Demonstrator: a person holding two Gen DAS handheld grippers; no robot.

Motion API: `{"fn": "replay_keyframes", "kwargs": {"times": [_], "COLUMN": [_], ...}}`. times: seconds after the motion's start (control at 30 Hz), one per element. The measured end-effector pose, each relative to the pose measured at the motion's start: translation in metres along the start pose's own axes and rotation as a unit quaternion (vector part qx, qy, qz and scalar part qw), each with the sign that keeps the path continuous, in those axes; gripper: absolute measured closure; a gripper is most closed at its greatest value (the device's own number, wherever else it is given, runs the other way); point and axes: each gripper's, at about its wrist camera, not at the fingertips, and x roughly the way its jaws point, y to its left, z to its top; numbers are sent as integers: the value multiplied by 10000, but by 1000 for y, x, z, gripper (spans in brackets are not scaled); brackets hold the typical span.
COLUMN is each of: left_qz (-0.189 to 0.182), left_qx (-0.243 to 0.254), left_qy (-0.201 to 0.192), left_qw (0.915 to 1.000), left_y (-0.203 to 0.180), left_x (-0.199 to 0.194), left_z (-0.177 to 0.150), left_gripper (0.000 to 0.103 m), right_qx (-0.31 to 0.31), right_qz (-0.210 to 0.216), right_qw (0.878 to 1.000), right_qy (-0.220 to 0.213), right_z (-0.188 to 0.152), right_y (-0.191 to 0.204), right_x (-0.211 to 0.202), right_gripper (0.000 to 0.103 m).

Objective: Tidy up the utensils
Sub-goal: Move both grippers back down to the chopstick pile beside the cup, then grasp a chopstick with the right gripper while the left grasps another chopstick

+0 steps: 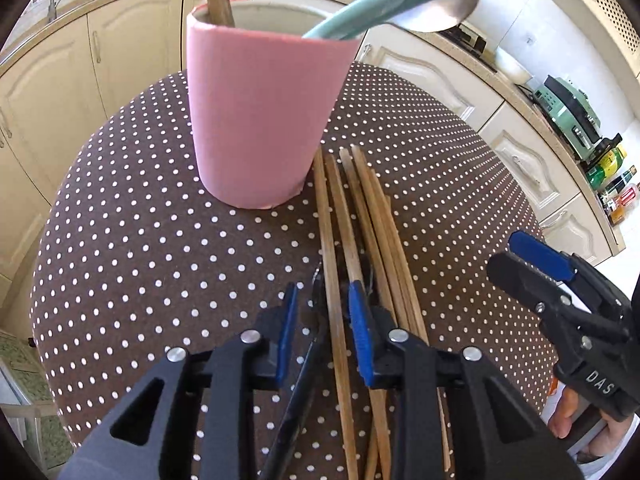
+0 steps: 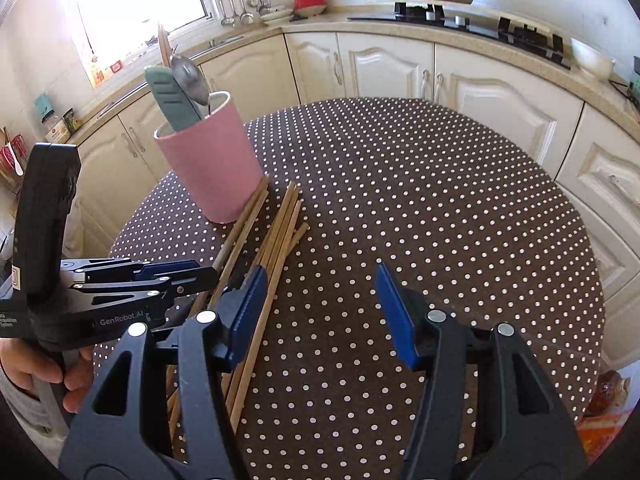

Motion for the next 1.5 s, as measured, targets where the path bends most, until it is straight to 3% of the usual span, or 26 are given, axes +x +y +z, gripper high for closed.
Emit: {"fn": "replay_keyframes", "kwargs": {"times": [0.07, 0.17, 0.4, 0.6, 1.03, 1.27, 1.3, 1.5], "left_qz": [-18, -9, -126, -259, -201, -69, -74, 85], "left_qx": [-39, -46, -309, -507, -487, -470, -478, -381], "left_qy": [35, 78, -22, 43, -134, 108, 138, 312], "left_qw": [10000, 10000, 9994, 9984, 9985, 9988, 9987, 9988], "left_y": [-1, -1, 4, 19, 32, 37, 38, 41], "left_x": [5, 11, 6, -3, -35, -23, -23, -12], "left_z": [4, 5, -3, -20, -40, -40, -37, -10], "left_gripper": [91, 97, 97, 97, 97, 94, 94, 93], "right_qx": [2, -2, -67, -132, 58, -161, -218, -550], "right_qz": [30, 87, 236, 136, 368, -20, -114, -338], "right_qw": [10000, 9995, 9963, 9937, 9909, 9891, 9879, 9822], "right_qy": [81, 291, 826, 1102, 1295, 1463, 1528, 1764], "right_z": [0, 1, 1, 3, 16, 32, 34, 47], "right_y": [0, 0, 5, 7, 10, 19, 21, 36], "right_x": [4, 14, 40, 54, 65, 82, 86, 100], "right_gripper": [47, 47, 49, 68, 68, 73, 79, 82]}}
